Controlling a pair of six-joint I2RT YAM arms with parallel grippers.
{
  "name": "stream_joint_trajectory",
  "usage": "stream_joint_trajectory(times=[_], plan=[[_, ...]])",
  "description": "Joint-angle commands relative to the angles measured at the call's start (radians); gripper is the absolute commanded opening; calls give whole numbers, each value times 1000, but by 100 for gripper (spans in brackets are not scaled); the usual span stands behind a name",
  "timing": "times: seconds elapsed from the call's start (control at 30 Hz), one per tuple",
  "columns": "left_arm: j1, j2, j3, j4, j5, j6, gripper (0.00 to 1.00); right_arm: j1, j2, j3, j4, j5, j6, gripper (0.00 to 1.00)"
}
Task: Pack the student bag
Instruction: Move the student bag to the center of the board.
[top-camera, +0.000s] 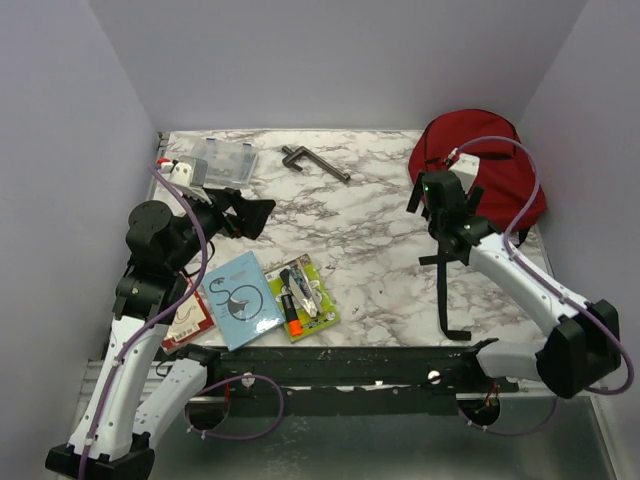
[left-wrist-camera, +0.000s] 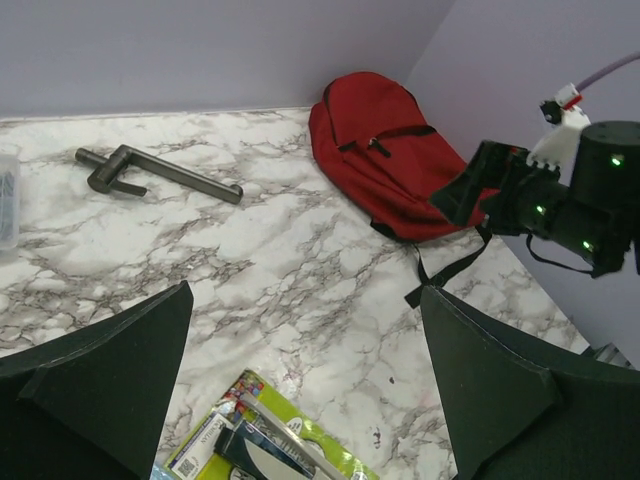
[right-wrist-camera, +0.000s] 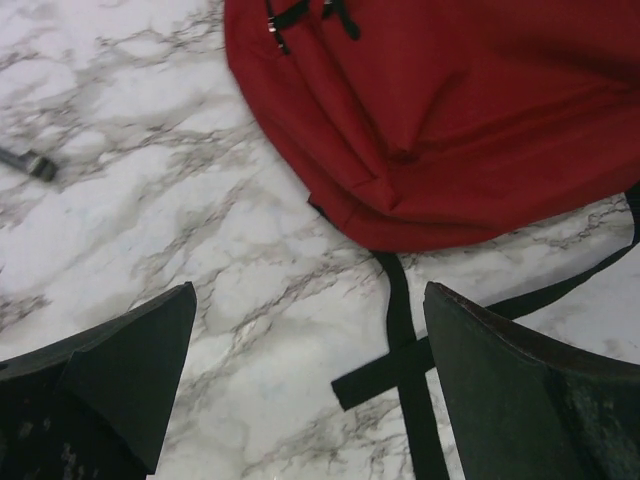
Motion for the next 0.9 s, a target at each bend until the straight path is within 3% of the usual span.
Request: stream_joint_trajectory(times=[0.0, 0.23, 0.4, 0.5, 0.63, 0.73, 0.87], plan=[[-13, 3, -10, -3, -1, 9, 99, -143, 160, 104, 85, -52, -19, 100], [-28, 22, -9, -2, 37, -5, 98, -231, 501, 313, 101, -103, -159, 100], [-37, 27, -7, -6, 42, -4, 98, -231, 797, 551, -20, -104, -319, 92], [-40, 29, -7, -6, 47, -5, 98, -231, 913, 659, -96, -62, -394, 85], [-43, 40, -1, -12, 58, -7, 98, -231, 992, 676, -88, 46, -474, 84], [-52, 45, 0, -13, 64, -8, 99, -228, 1007, 662, -99, 35, -463, 72], [-64, 63, 9, -30, 54, -6, 98, -197, 973, 601, -104, -17, -408, 42]])
